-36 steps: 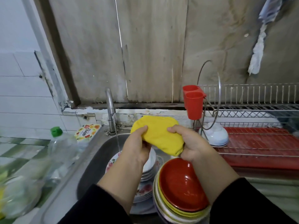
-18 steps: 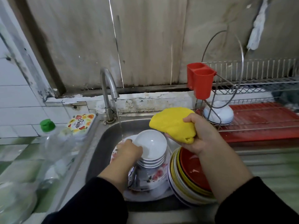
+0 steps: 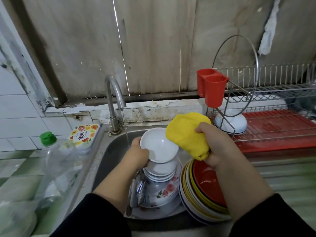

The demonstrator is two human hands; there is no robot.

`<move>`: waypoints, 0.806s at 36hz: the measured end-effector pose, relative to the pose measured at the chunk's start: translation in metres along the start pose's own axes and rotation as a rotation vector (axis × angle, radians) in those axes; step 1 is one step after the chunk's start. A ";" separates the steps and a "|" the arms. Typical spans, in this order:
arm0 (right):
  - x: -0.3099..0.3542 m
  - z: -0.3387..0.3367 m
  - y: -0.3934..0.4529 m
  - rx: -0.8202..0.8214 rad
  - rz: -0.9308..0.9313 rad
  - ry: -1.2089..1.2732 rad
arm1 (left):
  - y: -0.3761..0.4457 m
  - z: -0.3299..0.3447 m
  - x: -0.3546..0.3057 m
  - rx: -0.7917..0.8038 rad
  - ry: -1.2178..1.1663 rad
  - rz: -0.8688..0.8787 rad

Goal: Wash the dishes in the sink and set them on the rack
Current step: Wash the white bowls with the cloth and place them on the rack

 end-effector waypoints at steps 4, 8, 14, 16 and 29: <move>0.013 0.002 -0.003 0.017 -0.110 -0.126 | -0.005 -0.003 -0.019 0.027 -0.230 0.041; 0.022 0.013 -0.004 0.032 -0.221 -0.263 | -0.006 -0.003 -0.032 -0.043 -0.320 0.118; 0.022 0.019 -0.004 0.055 -0.228 -0.342 | -0.007 0.009 -0.047 -0.052 -0.508 0.125; 0.022 0.017 -0.002 0.049 -0.240 -0.384 | -0.006 0.013 -0.052 -0.032 -0.603 0.148; 0.032 0.064 0.011 0.576 -0.058 -1.715 | -0.016 0.029 -0.078 0.117 -0.636 0.158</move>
Point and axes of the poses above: each hand's wrist, its own y-axis towards the middle knuckle, its own z-axis out of the palm, x = y × z, the point moved 4 cm from there along y, towards the middle knuckle, and after that the axes turned 13 degrees about x, right-handed, at the moved point
